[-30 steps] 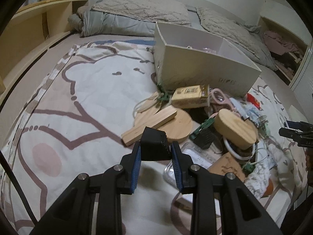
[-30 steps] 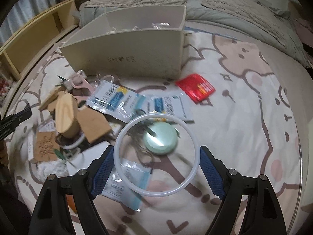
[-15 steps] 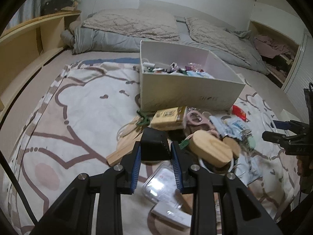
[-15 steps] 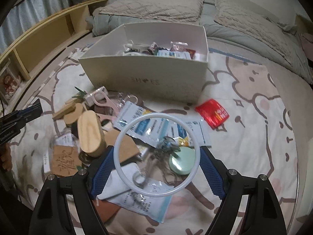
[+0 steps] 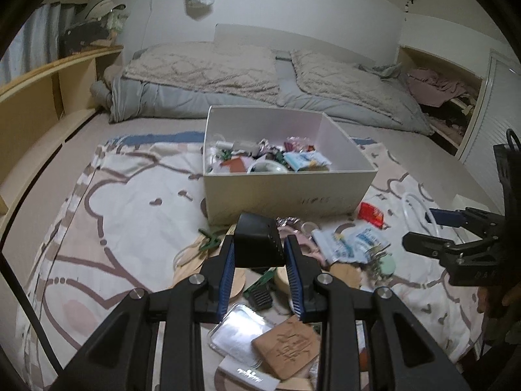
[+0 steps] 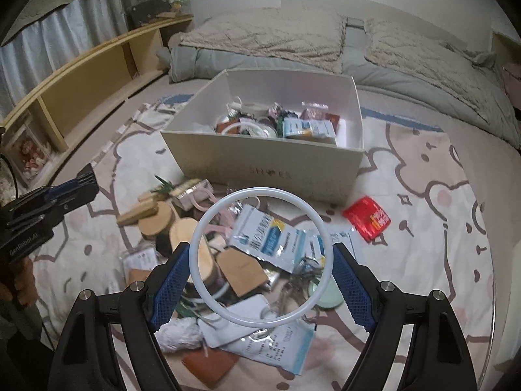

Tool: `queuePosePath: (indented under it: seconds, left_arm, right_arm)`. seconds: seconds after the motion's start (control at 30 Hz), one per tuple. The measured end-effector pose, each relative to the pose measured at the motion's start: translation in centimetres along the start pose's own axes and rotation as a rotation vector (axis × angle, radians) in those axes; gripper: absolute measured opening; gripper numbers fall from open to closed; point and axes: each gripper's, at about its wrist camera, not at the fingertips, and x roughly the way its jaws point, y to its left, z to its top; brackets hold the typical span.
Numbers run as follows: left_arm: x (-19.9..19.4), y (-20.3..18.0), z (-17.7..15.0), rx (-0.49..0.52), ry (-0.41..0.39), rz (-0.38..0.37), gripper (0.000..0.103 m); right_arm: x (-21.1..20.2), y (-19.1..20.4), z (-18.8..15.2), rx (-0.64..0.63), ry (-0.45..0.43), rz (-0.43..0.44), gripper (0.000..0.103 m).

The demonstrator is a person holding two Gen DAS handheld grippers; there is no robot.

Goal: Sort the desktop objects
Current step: 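Lift the black case and white ring and carry both toward the box, then lower the black case and white ring over the box with both tools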

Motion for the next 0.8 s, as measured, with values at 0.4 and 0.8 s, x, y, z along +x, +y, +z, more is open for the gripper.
queuePosePath:
  seconds: [0.4, 0.8]
  left_arm:
    - [-1.3, -2.0, 2.4, 0.041, -0.069, 0.023, 0.03]
    - [-1.4, -3.4, 4.2, 0.042, -0.113, 0.056, 0.03]
  right_arm:
    - [-2.2, -0.3, 1.9, 0.031, -0.077, -0.017, 0.085]
    - [-3.6, -1.1, 4.4, 0.124, -0.155, -0.036, 0.085]
